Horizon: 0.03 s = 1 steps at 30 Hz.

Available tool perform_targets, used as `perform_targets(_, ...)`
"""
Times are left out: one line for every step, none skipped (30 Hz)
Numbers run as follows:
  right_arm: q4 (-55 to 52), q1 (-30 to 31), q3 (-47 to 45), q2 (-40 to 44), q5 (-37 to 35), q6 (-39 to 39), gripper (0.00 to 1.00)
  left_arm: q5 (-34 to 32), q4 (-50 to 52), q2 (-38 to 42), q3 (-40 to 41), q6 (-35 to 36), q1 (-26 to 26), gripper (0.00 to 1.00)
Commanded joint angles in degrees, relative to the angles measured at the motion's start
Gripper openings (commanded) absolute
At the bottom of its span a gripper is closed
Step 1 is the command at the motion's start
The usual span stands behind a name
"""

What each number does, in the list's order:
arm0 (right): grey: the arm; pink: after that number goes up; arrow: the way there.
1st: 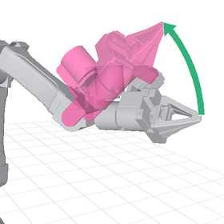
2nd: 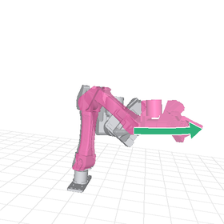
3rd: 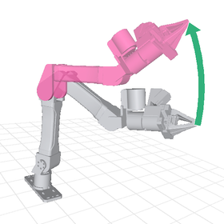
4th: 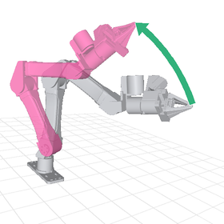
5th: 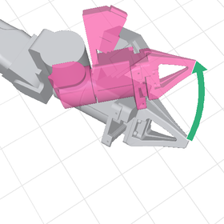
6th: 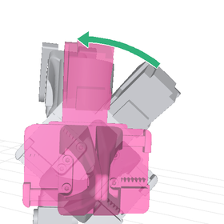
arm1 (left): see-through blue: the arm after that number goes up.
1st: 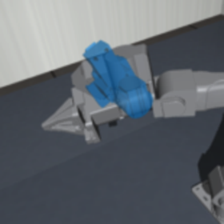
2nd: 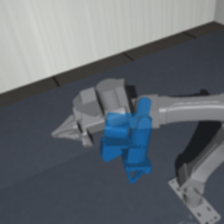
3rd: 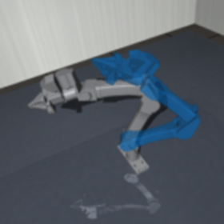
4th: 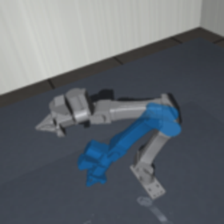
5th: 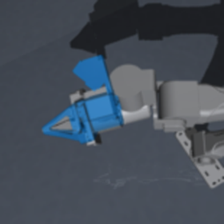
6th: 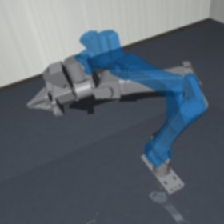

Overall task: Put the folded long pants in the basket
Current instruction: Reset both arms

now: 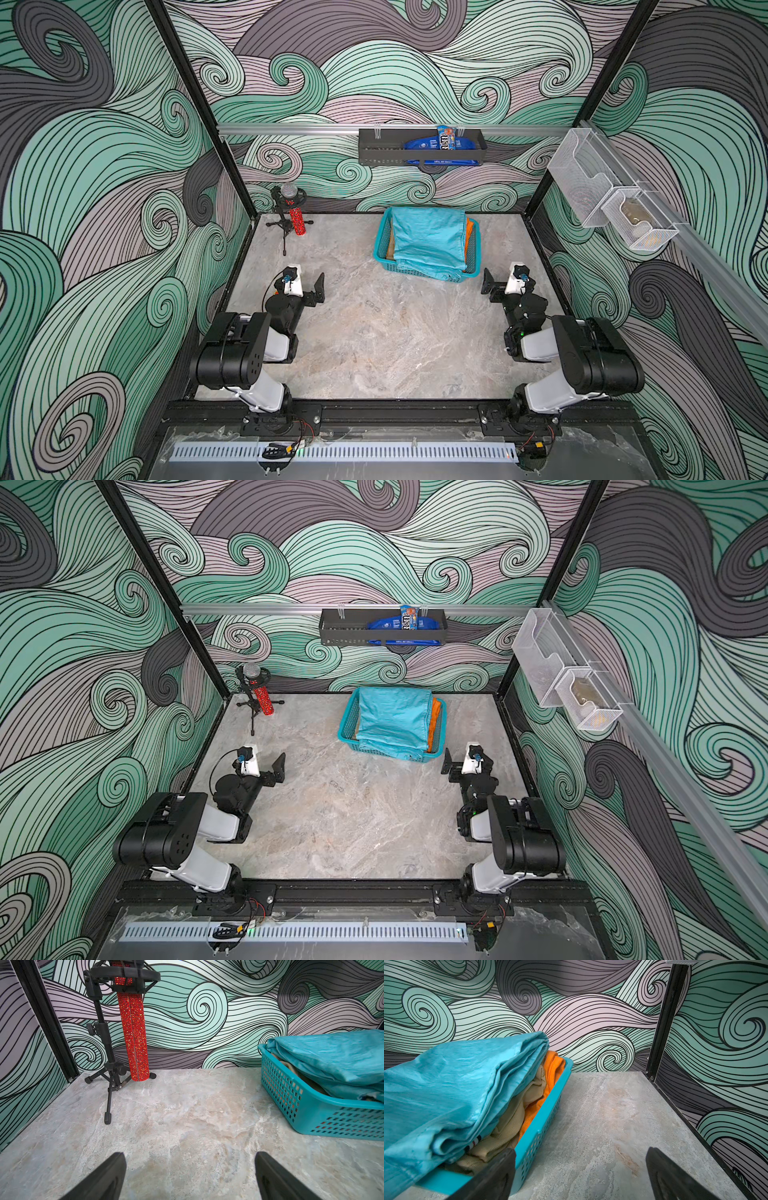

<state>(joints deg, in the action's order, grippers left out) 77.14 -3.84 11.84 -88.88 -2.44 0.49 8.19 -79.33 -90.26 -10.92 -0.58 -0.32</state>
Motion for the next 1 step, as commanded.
perform_targets(0.81, 0.23, 0.29, -0.24, 0.59, -0.49, 1.0, 0.88, -1.81, -0.38, -0.31, 0.59, -0.3, 0.99)
